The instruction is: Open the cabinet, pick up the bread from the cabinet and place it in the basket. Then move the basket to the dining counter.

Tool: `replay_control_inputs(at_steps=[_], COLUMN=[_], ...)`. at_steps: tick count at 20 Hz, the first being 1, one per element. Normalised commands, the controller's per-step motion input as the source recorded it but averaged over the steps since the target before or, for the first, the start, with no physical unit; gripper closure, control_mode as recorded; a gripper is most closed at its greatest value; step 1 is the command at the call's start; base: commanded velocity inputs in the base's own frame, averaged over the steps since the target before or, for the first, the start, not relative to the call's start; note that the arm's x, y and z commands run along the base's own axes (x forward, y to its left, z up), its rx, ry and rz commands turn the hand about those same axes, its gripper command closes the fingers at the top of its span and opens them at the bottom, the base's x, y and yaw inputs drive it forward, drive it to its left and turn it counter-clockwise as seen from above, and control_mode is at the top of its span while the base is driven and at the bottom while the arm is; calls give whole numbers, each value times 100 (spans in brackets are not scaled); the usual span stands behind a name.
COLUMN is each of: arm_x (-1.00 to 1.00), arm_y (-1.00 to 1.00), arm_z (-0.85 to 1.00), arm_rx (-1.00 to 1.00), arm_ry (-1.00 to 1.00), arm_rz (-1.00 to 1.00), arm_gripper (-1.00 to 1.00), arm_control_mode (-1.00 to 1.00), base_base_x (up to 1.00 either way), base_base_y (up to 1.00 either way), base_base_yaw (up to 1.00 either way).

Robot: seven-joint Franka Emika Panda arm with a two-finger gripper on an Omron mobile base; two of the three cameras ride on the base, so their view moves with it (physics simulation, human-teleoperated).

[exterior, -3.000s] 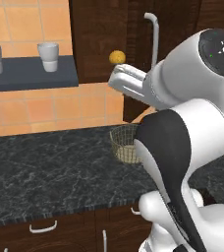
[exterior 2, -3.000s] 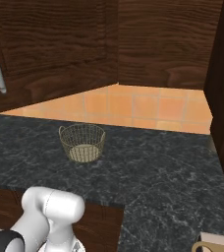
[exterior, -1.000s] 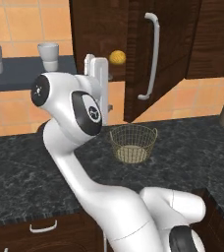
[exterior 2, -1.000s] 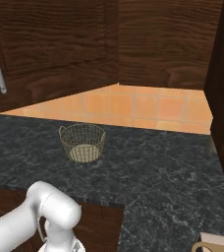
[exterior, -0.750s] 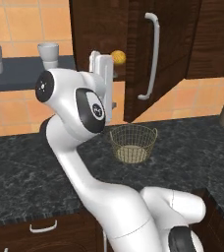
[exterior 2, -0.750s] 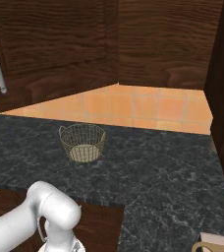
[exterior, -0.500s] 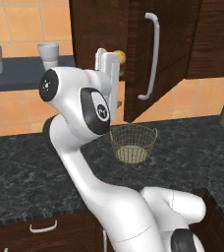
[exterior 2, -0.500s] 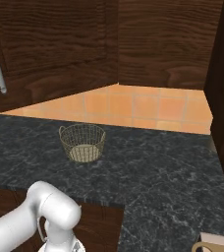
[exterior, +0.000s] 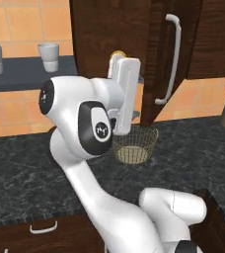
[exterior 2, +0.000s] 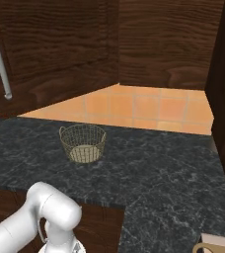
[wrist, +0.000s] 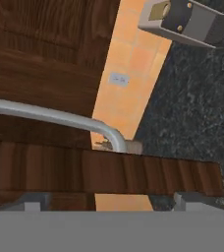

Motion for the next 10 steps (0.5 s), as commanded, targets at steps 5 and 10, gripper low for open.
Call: replay_control_inputs(at_steps=[5,10], arm_x=[49,-5], arm_y=[-48,-90], arm_z=[0,0], arm_rx=[9,10], arm_ry=[-18,-12], arm_rz=[-26,-26], arm_gripper=[-100,-100], arm_control_mode=[-100,-100], base_base_x=[0,0], base_base_y=[0,0], base_base_yaw=[0,0])
